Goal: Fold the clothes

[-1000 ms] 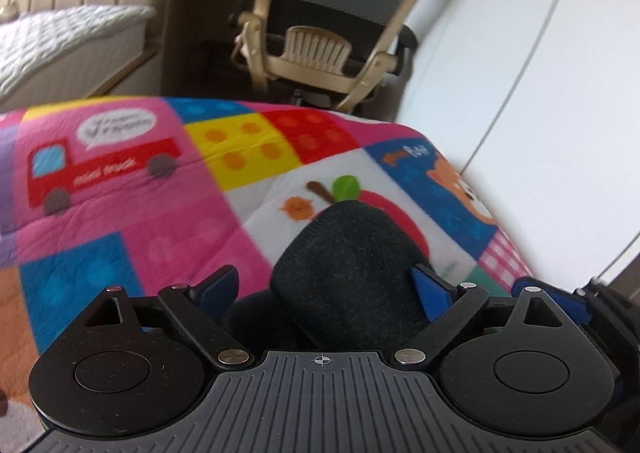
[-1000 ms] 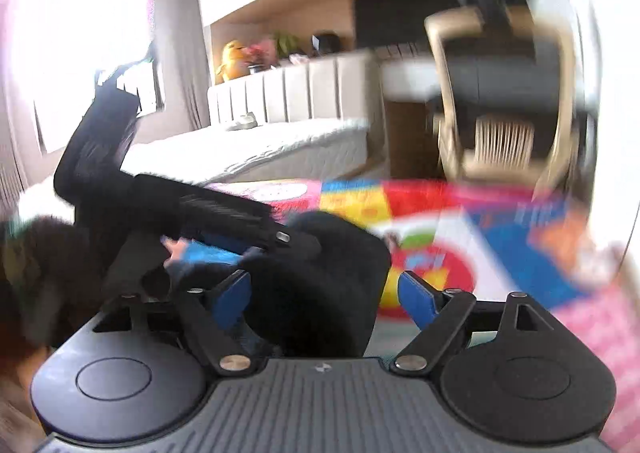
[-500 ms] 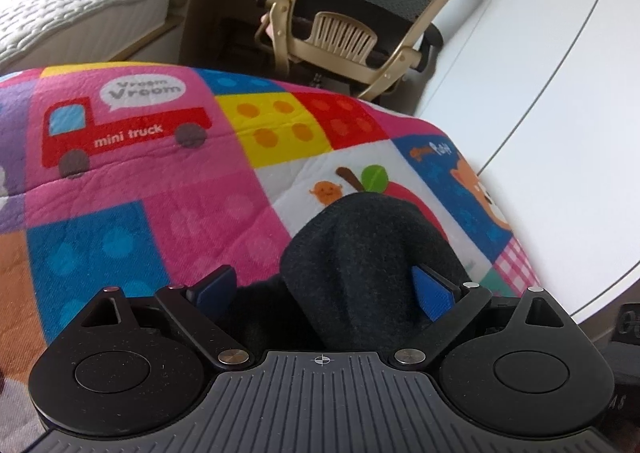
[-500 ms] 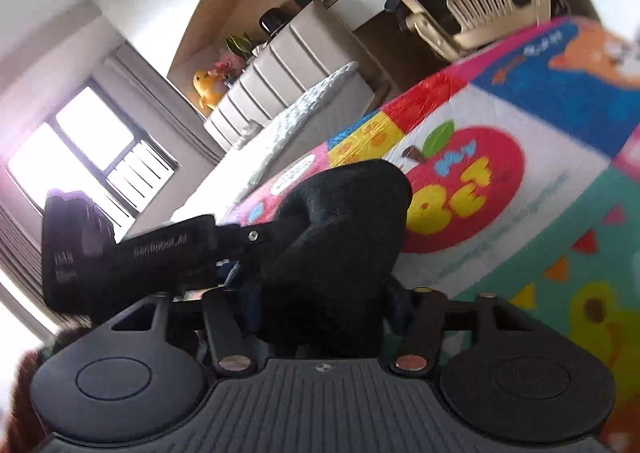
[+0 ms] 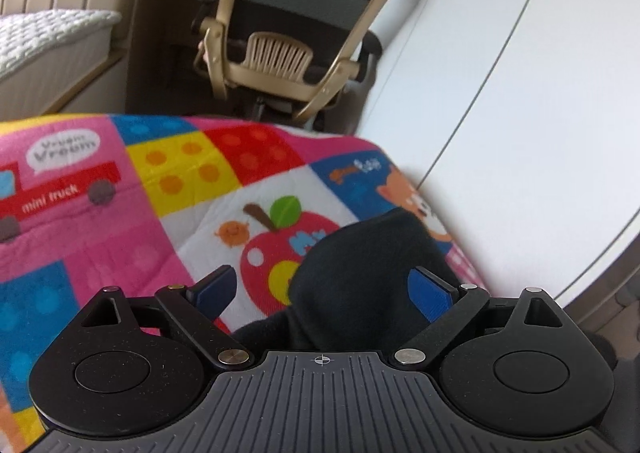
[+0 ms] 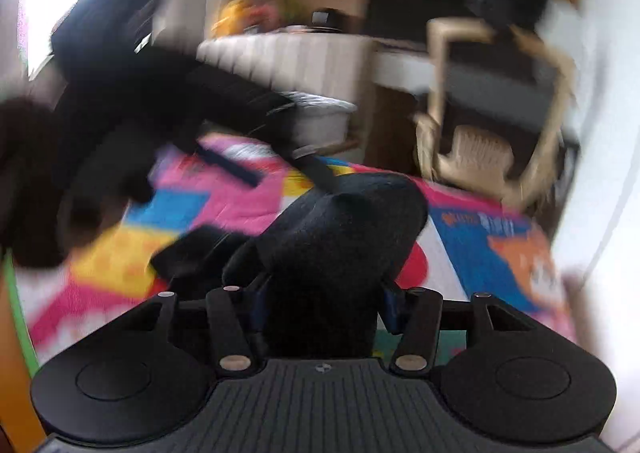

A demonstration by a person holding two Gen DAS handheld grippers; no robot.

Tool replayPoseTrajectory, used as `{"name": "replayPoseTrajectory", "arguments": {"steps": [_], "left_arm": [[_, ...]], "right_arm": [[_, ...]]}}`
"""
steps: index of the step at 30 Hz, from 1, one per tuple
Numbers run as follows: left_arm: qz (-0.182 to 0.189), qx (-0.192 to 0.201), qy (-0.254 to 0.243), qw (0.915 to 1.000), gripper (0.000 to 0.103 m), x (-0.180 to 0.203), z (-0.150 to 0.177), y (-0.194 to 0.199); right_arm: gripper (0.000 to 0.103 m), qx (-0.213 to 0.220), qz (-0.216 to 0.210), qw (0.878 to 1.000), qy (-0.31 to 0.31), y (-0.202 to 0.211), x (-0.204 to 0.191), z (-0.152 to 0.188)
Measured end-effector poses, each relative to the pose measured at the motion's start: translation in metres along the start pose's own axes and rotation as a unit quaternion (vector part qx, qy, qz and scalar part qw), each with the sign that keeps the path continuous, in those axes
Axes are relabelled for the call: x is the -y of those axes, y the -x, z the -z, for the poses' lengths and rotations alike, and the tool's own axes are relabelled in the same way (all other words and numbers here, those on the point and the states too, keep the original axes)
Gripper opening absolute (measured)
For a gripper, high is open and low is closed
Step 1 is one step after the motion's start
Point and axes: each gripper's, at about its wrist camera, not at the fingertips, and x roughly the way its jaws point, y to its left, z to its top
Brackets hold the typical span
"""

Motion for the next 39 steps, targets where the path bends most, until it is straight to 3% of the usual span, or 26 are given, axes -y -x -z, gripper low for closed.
{"name": "replayPoseTrajectory", "arguments": {"steps": [3,5,13,18,25,26,29,30,34,37,39], "left_arm": [[-0.005,0.003,-0.010,0.9999,0.097,0.002,0.001,0.011],[-0.004,0.005,-0.016,0.9998,0.097,0.003,0.001,0.016],[-0.041,-0.003,-0.064,0.9971,0.098,0.012,0.012,0.011],[-0.058,0.000,-0.072,0.9957,0.098,0.007,0.015,0.015],[-0.062,0.007,-0.054,0.9966,0.098,-0.012,0.022,0.026],[-0.062,0.008,-0.049,0.9968,0.098,-0.015,0.023,0.028],[-0.058,0.012,-0.032,0.9977,0.098,-0.029,0.030,0.032],[-0.056,0.014,-0.025,0.9980,0.098,-0.034,0.032,0.034],[-0.044,0.020,0.011,0.9988,0.098,-0.055,0.045,0.042],[-0.040,0.024,0.033,0.9984,0.098,-0.068,0.052,0.046],[-0.053,0.028,0.043,0.9973,0.098,-0.077,0.056,0.048]], "right_arm": [[0.054,0.008,0.010,0.995,0.104,0.001,-0.038,0.007],[0.054,0.010,0.012,0.991,0.133,-0.001,-0.050,0.008],[0.061,0.014,-0.011,0.992,0.125,0.005,-0.047,0.003],[0.078,0.036,-0.059,0.997,0.041,0.026,-0.015,-0.009],[0.081,0.046,-0.093,0.992,-0.069,0.037,0.038,-0.013],[0.077,0.047,-0.096,0.989,-0.100,0.037,0.047,-0.013],[0.050,0.037,-0.093,0.978,-0.185,0.022,0.069,-0.015],[0.047,0.032,-0.090,0.974,-0.205,0.016,0.072,-0.015],[0.045,0.007,-0.087,0.965,-0.249,-0.023,0.073,-0.021],[0.043,-0.018,-0.125,0.950,-0.287,-0.057,0.067,-0.029],[0.043,-0.024,-0.138,0.948,-0.285,-0.073,0.055,-0.036]]}}
